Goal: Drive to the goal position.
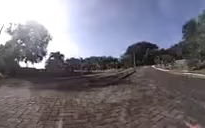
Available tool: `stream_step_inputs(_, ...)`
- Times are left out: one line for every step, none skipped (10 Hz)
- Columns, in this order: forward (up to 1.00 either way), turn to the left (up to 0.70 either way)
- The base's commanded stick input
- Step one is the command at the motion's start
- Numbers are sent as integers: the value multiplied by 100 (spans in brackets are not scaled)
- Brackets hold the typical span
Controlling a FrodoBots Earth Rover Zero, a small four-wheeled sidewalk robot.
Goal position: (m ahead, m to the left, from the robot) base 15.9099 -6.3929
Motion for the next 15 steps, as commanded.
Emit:
stream_step_inputs(100,-27)
stream_step_inputs(100,-27)
stream_step_inputs(100,-27)
stream_step_inputs(100,-27)
stream_step_inputs(100,-27)
stream_step_inputs(100,-6)
stream_step_inputs(100,0)
stream_step_inputs(100,0)
stream_step_inputs(100,0)
stream_step_inputs(100,0)
stream_step_inputs(100,0)
stream_step_inputs(100,0)
stream_step_inputs(100,0)
stream_step_inputs(100,0)
stream_step_inputs(100,0)
